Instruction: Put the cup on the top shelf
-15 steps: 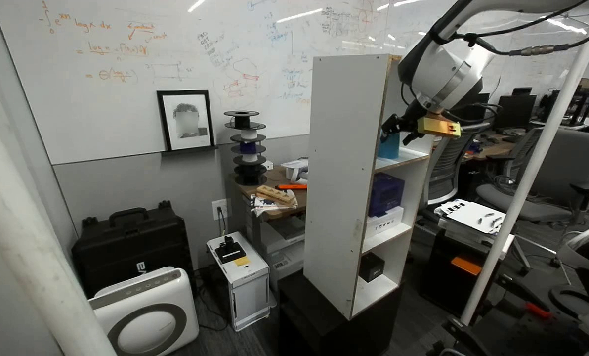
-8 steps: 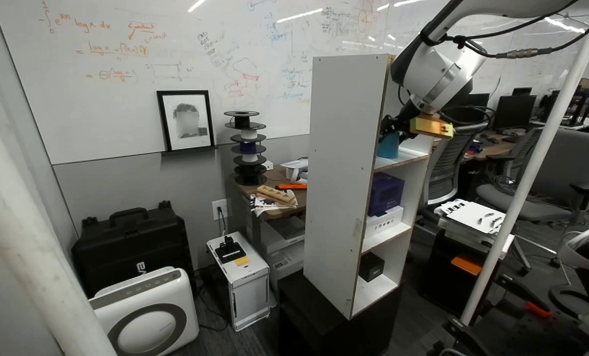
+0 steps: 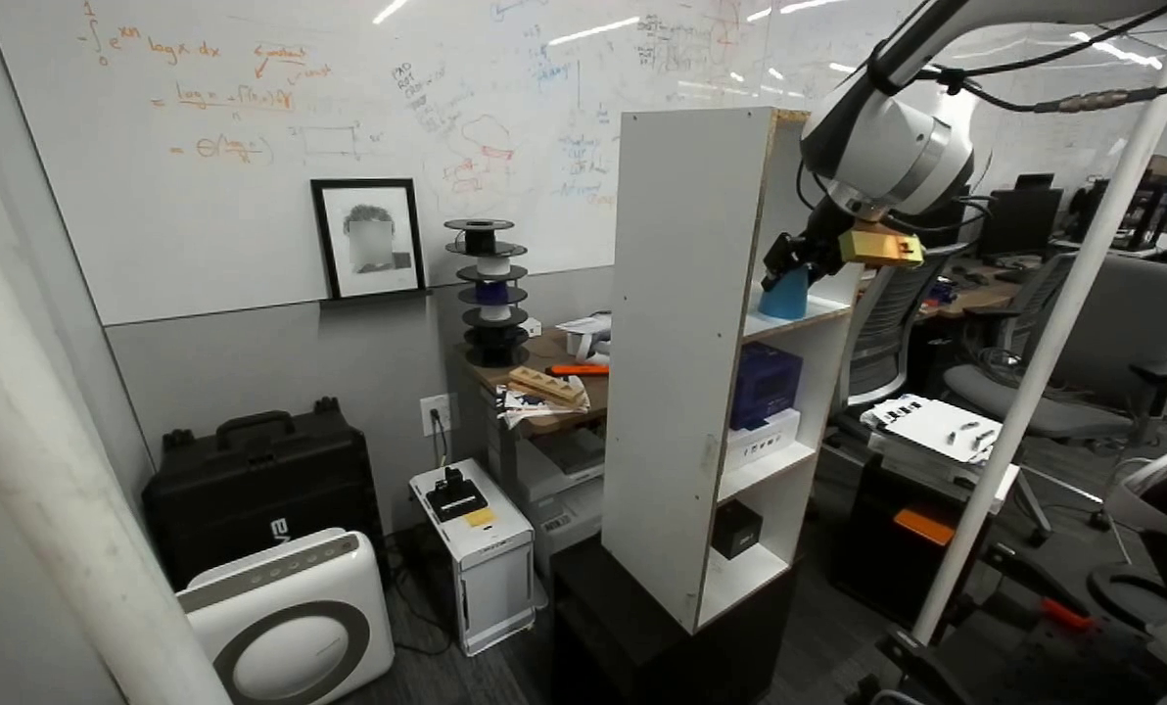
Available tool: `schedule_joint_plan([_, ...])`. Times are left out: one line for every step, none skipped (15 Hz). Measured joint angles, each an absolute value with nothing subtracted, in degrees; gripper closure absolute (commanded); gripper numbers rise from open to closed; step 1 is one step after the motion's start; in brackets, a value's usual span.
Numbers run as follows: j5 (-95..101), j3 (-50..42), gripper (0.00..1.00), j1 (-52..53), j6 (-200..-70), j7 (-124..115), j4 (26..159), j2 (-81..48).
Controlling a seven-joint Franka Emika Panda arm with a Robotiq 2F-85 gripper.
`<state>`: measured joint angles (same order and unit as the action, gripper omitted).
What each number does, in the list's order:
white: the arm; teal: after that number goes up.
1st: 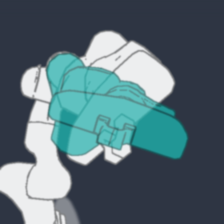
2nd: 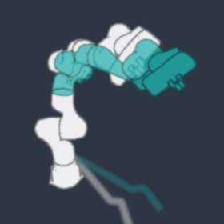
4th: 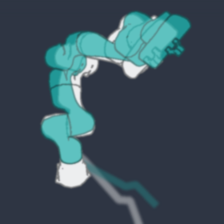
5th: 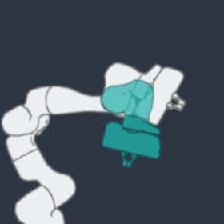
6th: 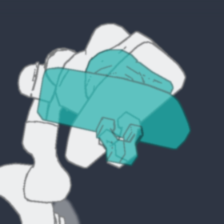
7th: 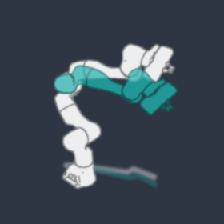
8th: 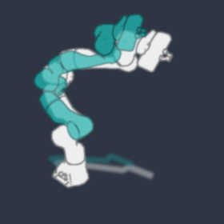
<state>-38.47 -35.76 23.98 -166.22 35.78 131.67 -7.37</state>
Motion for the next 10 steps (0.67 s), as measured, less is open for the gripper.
schedule_joint_plan([-34.42, -36.83, 0.49, 24.8, -165.79, 34.25, 133.7, -5.31])
schedule_joint_plan([-29.98, -37.7, 0.49, 25.42, -165.57, 32.42, 135.93, -2.99])
schedule_joint_plan([-25.4, -38.22, 0.49, 25.72, -165.48, 30.22, 138.12, -0.7])
schedule_joint_plan([-20.5, -36.08, 0.49, 23.43, -165.12, 27.46, 140.29, 1.66])
schedule_joint_plan([-16.02, -32.07, 0.49, 19.08, -163.58, 24.9, 142.53, 3.76])
schedule_joint_plan([-12.01, -28.48, 0.49, 14.91, -160.72, 22.78, 144.78, 5.44])
schedule_joint_plan([-7.93, -25.11, 0.49, 10.92, -157.49, 20.48, 146.93, 7.04])
schedule_joint_plan([-3.89, -22.08, 0.49, 7.35, -154.21, 17.75, 148.75, 8.88])
schedule_joint_plan([-0.78, -19.49, 0.49, 4.35, -150.69, 15.12, 150.23, 11.17])
schedule_joint_plan([0.77, -17.34, 0.49, 1.95, -146.95, 13.22, 151.32, 13.9])
